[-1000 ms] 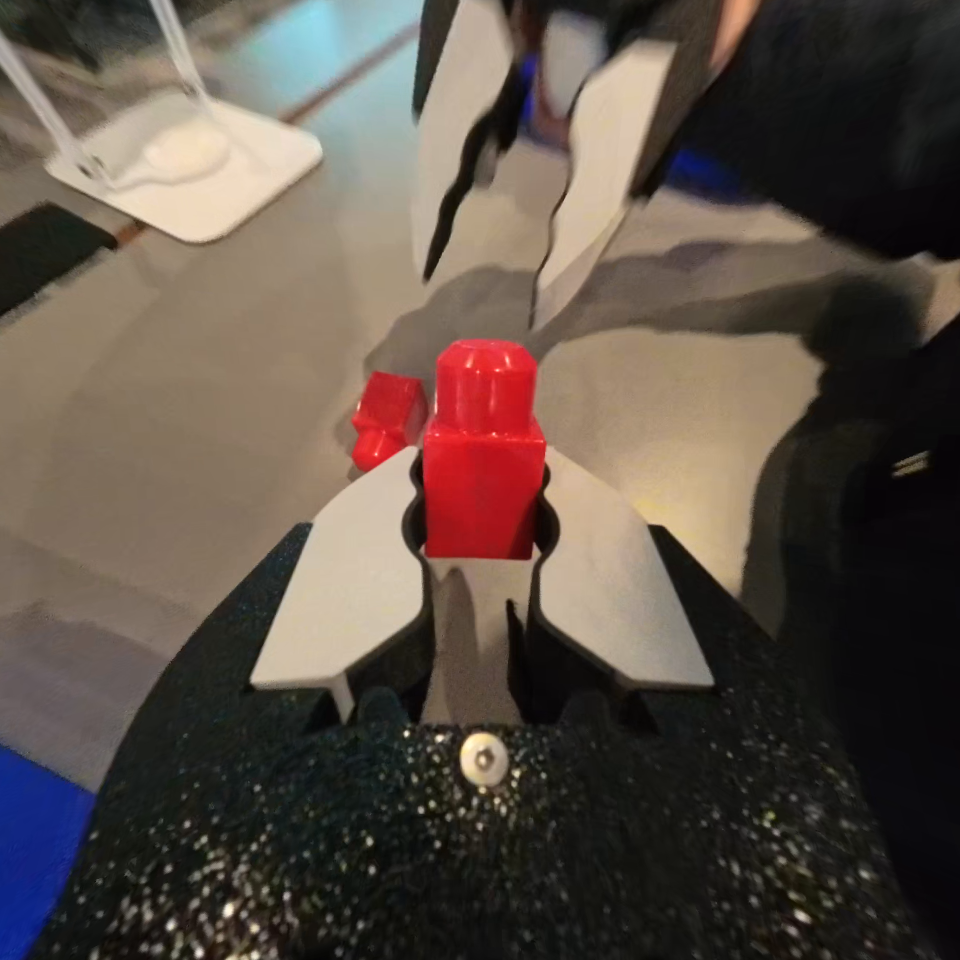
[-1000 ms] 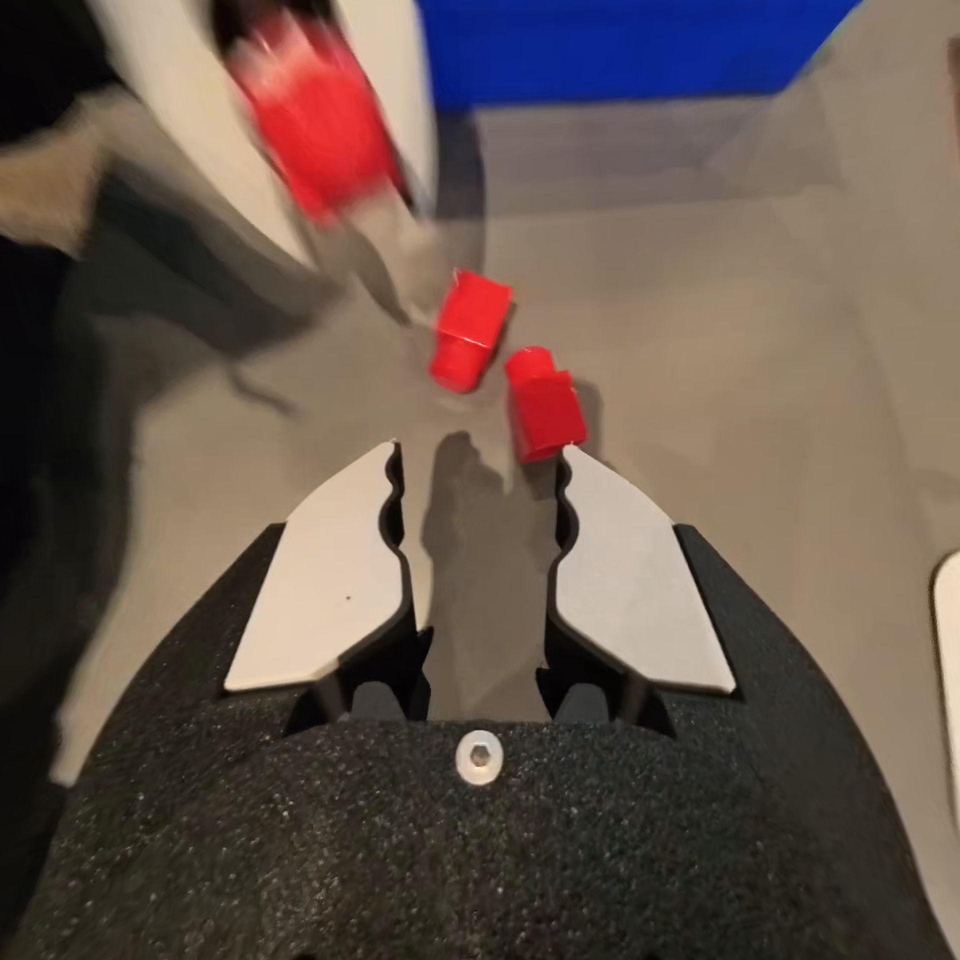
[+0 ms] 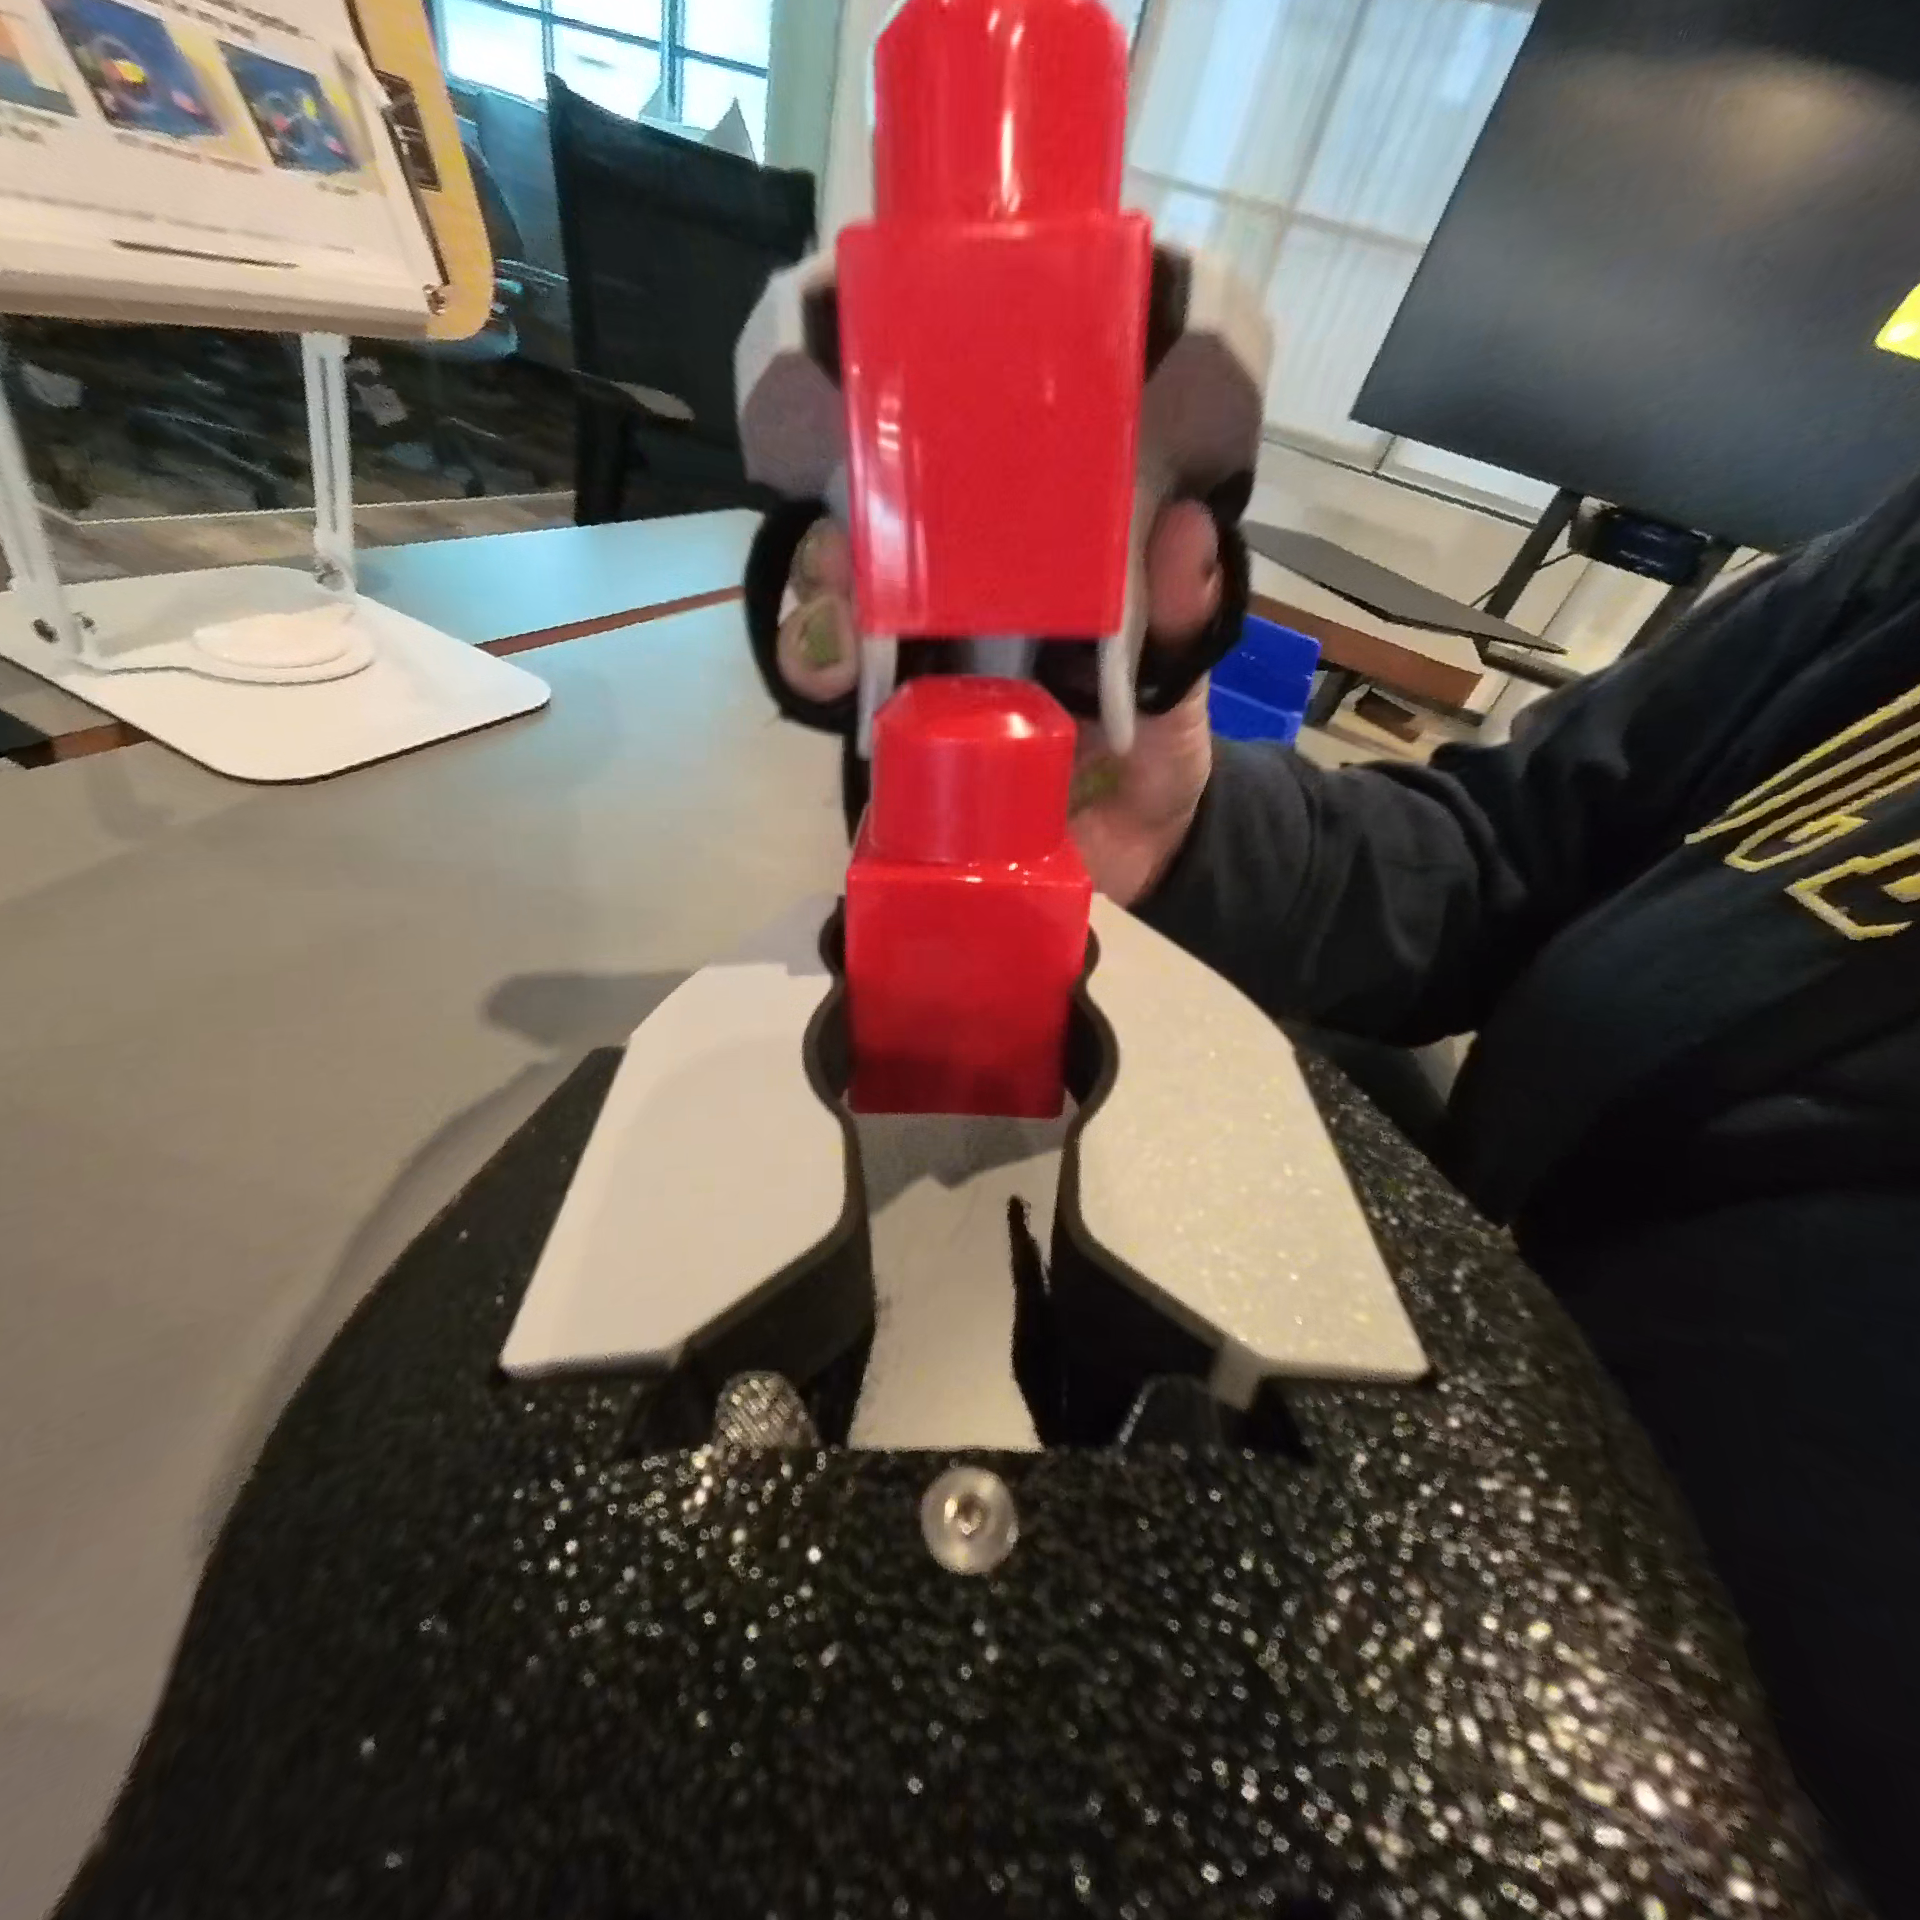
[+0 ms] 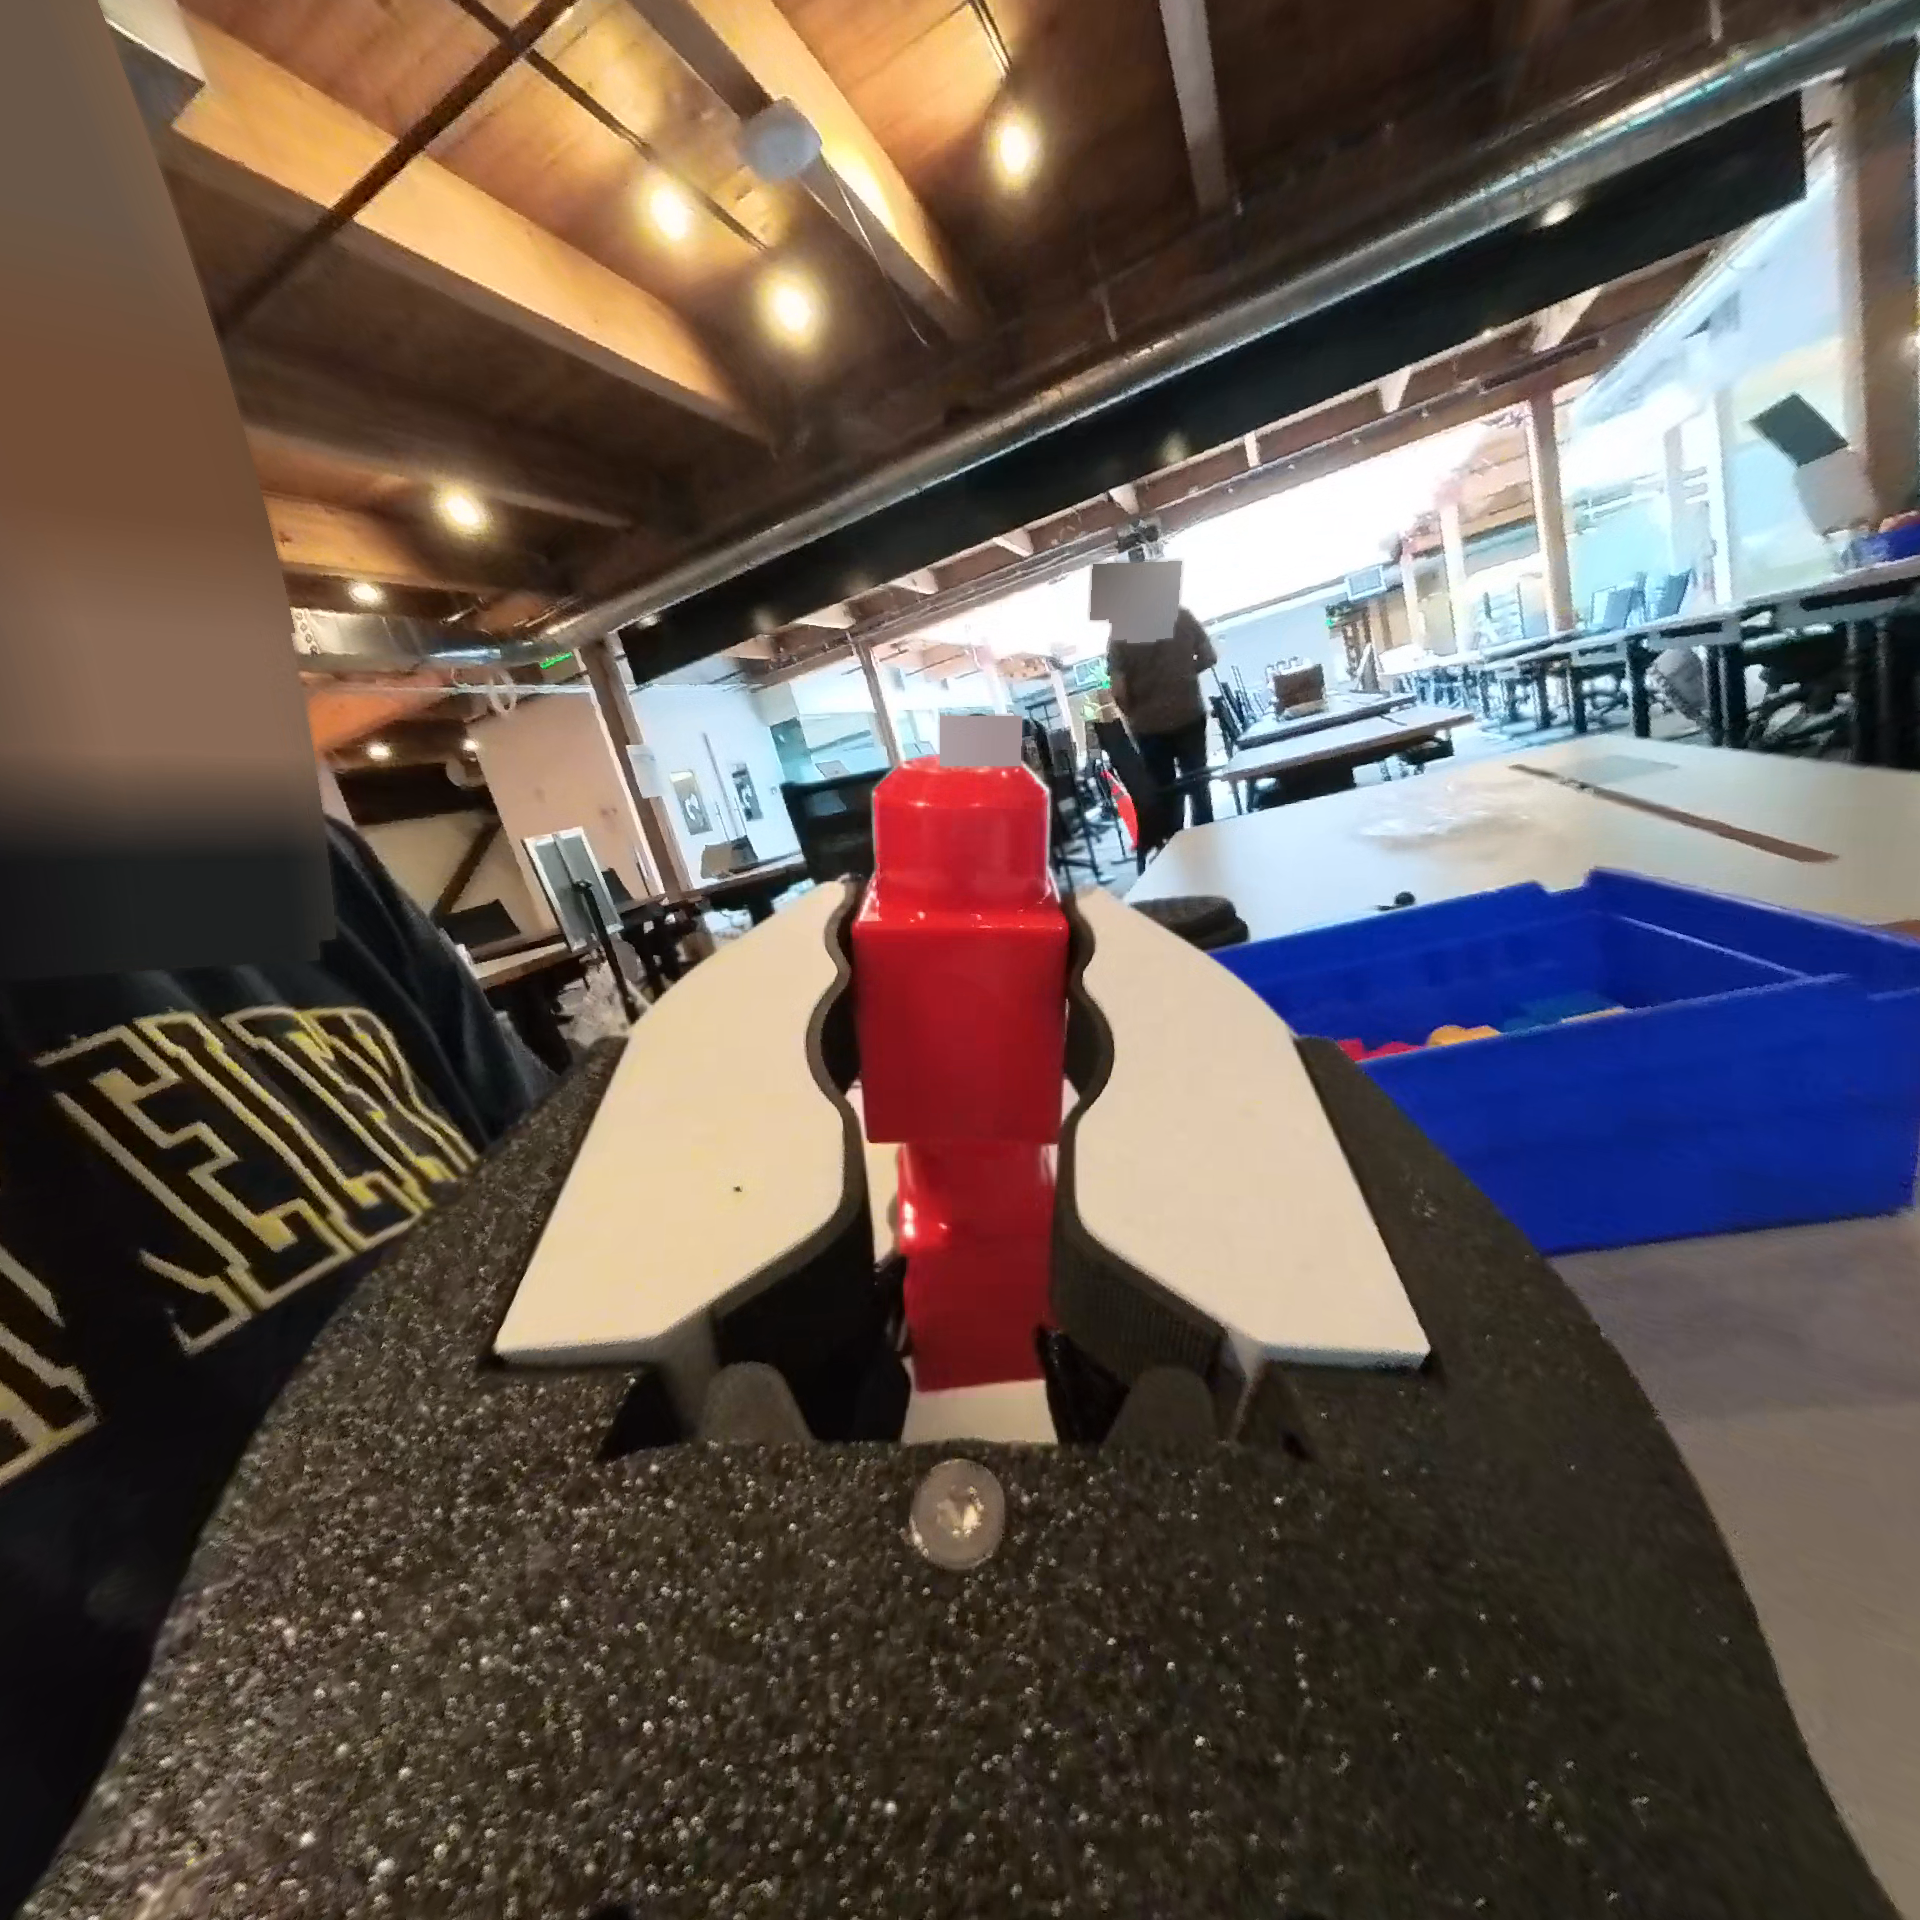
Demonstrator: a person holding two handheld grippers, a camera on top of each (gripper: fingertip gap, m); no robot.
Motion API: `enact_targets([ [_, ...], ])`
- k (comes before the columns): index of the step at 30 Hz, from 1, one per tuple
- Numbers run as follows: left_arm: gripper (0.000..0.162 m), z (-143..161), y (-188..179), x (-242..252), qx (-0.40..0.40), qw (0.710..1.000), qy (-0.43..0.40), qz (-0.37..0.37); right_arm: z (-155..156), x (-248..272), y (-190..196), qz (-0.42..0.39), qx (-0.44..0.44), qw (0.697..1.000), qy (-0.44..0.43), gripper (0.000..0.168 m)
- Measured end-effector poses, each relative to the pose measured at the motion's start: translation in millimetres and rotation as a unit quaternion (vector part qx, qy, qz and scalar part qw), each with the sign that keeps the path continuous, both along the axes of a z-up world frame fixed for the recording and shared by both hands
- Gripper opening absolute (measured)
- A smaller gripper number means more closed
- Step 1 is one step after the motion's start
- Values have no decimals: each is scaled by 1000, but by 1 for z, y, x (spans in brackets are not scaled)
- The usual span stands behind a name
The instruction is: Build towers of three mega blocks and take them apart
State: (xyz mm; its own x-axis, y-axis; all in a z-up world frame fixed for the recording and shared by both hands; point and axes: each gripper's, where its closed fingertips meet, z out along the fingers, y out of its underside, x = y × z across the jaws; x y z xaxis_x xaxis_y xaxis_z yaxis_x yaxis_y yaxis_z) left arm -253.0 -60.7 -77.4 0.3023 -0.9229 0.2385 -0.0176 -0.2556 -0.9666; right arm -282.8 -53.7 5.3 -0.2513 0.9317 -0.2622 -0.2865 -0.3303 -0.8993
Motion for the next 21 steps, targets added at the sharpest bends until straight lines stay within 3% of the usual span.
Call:
enact_targets([
  [10,37,17,-7,1,13,998,-50,-21,-14,-4,-13,10,29,999,-11,36],
  [21,36,7,-9,-2,20,1000,-15,-9,-31,-2,-17,-9,47,998,-31,37],
])
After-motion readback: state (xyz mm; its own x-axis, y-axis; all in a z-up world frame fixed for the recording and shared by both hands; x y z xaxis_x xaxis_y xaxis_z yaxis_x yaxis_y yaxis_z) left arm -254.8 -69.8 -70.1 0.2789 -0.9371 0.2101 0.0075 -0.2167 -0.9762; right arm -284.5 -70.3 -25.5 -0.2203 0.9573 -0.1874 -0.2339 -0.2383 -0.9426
